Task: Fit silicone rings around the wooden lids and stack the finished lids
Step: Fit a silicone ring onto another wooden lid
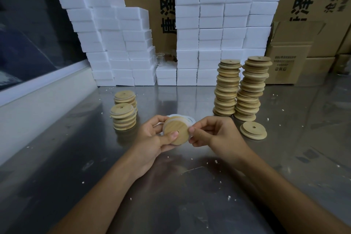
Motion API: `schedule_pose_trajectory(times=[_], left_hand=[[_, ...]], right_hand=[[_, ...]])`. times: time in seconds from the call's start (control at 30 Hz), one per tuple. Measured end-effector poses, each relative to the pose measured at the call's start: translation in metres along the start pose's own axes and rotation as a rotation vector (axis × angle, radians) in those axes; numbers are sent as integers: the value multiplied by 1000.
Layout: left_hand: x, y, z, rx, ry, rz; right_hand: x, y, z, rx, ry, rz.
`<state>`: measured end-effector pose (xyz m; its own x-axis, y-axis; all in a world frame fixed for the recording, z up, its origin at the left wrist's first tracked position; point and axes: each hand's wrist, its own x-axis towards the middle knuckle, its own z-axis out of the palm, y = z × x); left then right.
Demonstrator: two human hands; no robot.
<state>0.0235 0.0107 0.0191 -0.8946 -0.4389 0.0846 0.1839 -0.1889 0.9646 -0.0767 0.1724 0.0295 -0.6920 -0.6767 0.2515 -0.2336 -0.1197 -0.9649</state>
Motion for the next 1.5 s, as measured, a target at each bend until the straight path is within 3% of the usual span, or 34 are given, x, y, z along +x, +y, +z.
schedule_pose_trajectory(times=[0.63, 0.97, 1.1, 1.27, 1.37, 1.5], left_hand=[[-1, 3, -4, 119, -59, 34], [0, 2, 1, -91, -32, -30], [-1, 2, 2, -13, 21, -13], [-1, -2, 7, 268, 118, 195], [1, -2, 5, 293, 156, 255], [1, 1, 5, 156, 219, 165]], right_hand=[[-2, 0, 0, -158, -9, -38], [-2, 3, 2, -110, 1, -56], [-1, 7, 6, -118, 35, -47], [0, 4, 10, -132, 128, -82], [-1, 2, 10, -119, 139, -104], [-4, -2, 13, -101, 118, -129]])
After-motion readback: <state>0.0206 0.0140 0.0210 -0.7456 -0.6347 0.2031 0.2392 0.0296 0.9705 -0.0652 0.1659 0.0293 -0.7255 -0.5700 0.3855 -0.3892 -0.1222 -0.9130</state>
